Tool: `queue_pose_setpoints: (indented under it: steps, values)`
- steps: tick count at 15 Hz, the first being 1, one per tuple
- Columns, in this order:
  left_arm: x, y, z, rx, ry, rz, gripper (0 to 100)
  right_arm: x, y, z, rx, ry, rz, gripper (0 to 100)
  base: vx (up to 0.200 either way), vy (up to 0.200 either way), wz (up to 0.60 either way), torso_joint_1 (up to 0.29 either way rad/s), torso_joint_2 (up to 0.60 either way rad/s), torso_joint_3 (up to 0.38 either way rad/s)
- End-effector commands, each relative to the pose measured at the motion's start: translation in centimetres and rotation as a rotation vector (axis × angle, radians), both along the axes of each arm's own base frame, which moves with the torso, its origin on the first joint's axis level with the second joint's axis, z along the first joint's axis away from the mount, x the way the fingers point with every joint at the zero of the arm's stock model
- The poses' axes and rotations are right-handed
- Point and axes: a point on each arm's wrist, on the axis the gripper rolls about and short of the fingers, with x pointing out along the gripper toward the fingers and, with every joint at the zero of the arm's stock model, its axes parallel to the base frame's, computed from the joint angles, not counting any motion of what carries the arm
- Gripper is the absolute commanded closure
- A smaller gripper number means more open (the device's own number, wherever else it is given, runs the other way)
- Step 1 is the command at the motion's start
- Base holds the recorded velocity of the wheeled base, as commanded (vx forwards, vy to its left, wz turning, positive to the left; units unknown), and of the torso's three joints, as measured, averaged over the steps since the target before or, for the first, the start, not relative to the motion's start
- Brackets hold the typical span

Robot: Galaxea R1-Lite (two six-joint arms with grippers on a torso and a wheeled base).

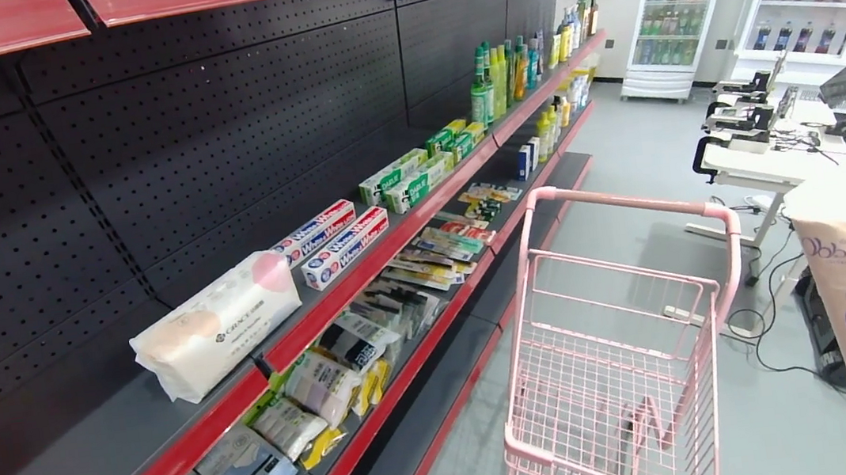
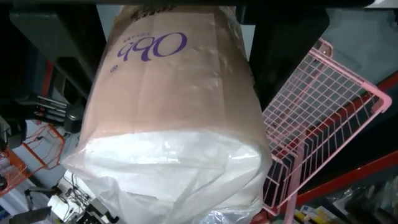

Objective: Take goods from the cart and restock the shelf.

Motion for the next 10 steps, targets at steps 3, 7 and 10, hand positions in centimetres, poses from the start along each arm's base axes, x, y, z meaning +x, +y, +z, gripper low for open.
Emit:
queue_pose_setpoints:
  steps: [3, 7, 10]
  values:
    - [0.01, 0.0, 0.01, 0.0, 0.001, 0.001, 0, 0.03, -0.05, -0.26, -0.001, 0.007, -0.005, 100, 0.0, 0.0, 0.6, 0.002, 0.0, -0.001]
    - [0.01, 0.0, 0.01, 0.0, 0.001, 0.001, 0, -0.05, -0.04, -0.54, 0.002, 0.014, -0.004, 100, 0.0, 0.0, 0.6, 0.006, 0.0, 0.001]
    - [0.01, 0.0, 0.01, 0.0, 0.001, 0.001, 0, -0.1, -0.02, -0.74, 0.002, 0.02, -0.003, 100, 0.0, 0.0, 0.6, 0.006, 0.0, -0.002]
